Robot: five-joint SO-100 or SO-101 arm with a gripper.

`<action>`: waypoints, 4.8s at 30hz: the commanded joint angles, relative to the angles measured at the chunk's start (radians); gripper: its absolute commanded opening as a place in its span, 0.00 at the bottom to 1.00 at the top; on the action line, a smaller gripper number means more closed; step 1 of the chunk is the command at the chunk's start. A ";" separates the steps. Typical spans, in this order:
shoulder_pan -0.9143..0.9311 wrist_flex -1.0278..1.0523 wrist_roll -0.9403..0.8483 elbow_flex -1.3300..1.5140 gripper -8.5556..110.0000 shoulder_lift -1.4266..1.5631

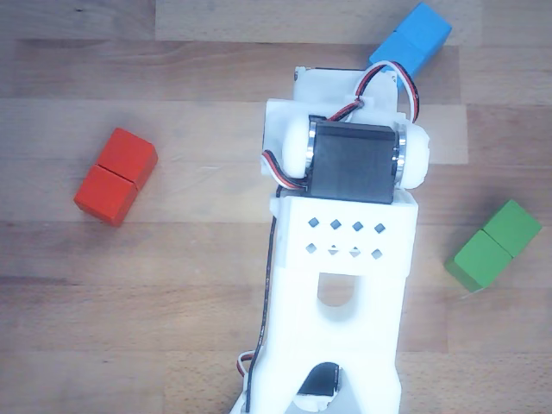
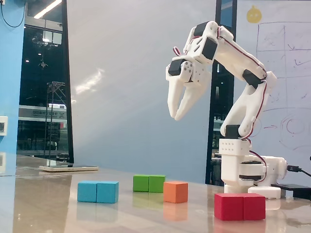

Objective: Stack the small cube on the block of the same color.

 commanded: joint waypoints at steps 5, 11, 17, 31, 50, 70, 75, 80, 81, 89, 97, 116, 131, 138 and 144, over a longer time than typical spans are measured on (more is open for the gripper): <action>0.009 0.014 0.000 -0.058 0.08 0.015; 0.000 0.014 0.000 -0.040 0.08 0.029; -0.003 -0.005 0.000 0.155 0.08 0.176; 0.000 -0.126 -0.006 0.293 0.08 0.305; 0.008 0.049 -0.081 0.029 0.08 -0.089; -0.491 0.081 -0.083 0.026 0.08 -0.087; -0.416 0.091 -0.075 0.035 0.07 -0.092; 0.008 0.077 -0.083 0.037 0.08 -0.100; 0.087 0.077 -0.083 0.037 0.08 -0.103; 0.204 0.075 -0.084 0.037 0.08 -0.106; -0.321 0.075 -0.081 0.031 0.08 -0.087; 0.218 0.064 -0.083 0.038 0.08 -0.103; -0.149 -0.153 -0.069 0.057 0.07 -0.009; -0.104 -0.506 -0.071 0.428 0.07 0.255; -0.026 -0.661 -0.078 0.830 0.07 0.531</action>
